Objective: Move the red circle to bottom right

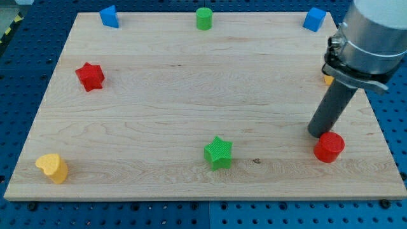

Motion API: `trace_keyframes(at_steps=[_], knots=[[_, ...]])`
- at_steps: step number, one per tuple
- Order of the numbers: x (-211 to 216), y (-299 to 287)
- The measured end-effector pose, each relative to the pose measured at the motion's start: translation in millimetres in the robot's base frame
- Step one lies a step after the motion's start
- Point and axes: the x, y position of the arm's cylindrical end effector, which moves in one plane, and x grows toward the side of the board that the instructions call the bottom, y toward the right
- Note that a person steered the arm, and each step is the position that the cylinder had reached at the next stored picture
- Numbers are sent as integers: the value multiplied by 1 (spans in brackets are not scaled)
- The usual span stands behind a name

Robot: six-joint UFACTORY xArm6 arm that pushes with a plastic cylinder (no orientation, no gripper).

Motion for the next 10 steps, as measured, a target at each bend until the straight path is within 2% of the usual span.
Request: trace_keyframes(at_steps=[3,8,9,10], knots=[[21,-15],[45,22],[44,22],[17,-14]])
